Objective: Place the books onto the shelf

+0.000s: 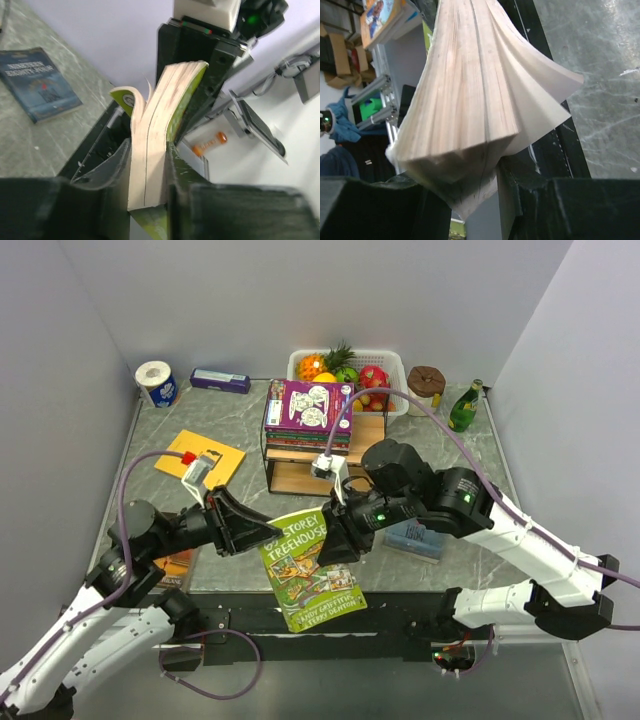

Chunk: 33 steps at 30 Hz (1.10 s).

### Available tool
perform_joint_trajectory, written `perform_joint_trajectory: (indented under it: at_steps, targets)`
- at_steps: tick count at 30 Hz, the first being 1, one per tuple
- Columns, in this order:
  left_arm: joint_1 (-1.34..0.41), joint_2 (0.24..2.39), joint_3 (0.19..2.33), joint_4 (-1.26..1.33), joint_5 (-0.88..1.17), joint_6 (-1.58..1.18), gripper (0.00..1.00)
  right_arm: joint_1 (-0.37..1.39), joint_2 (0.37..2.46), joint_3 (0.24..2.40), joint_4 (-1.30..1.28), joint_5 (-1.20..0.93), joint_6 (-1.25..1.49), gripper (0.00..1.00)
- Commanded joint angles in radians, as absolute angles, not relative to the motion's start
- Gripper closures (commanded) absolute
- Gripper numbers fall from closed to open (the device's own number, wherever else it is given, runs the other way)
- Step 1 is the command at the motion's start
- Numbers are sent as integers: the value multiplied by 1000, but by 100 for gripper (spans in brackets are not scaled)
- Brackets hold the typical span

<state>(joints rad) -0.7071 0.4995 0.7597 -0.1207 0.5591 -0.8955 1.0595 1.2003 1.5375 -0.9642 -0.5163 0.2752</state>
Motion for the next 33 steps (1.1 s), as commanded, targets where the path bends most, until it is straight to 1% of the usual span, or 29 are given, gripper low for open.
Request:
perform_joint_trajectory:
  at_steps: [1,3,5,6,7,8,9,10,11,12,13,16,18,20,25,33]
  targets:
    - [-712,564,822,-28,782,-855,99,1040,1207,1646,-933,-549,250,100]
    - [-713,587,839,-34,814,-839,99,1040,1219,1664,-957,-552,241,100]
    - [-713,589,865,-60,780,-805,99,1037,1226,1692,-972,-526,238,98]
    - [-713,578,876,-107,687,-795,99,1037,1218,1703,-986,-429,242,69]
    - [-713,566,885,-121,611,-785,99,1037,1210,1719,-988,-344,270,53]
    - [-713,554,896,-130,542,-785,99,1037,1197,1720,-983,-253,293,43]
    - [-713,528,900,-132,470,-791,99,1037,1143,1710,-947,-33,317,29]
    - [-713,517,907,-127,298,-813,99,1037,1109,1674,-918,65,363,23]
    - [-712,511,913,-121,222,-824,99,1037,1070,1648,-884,145,379,12]
    - [-713,517,922,-124,133,-853,99,1035,984,1614,-843,225,388,1]
    - [-713,532,961,-133,6,-870,99,1034,939,1536,-736,338,402,1]
    - [-712,623,1044,-127,-192,-926,99,1017,787,1380,-518,396,387,1]
    - [-710,700,1077,-97,-251,-983,99,1008,724,1326,-441,411,393,1]
    - [-706,761,1127,-32,-291,-1006,99,1002,710,1290,-411,474,420,1]
    - [-641,989,1244,78,-235,-1092,99,993,722,1256,-403,502,410,1]
    - [-436,1156,1082,565,-108,-1290,99,974,693,1106,-269,511,405,1]
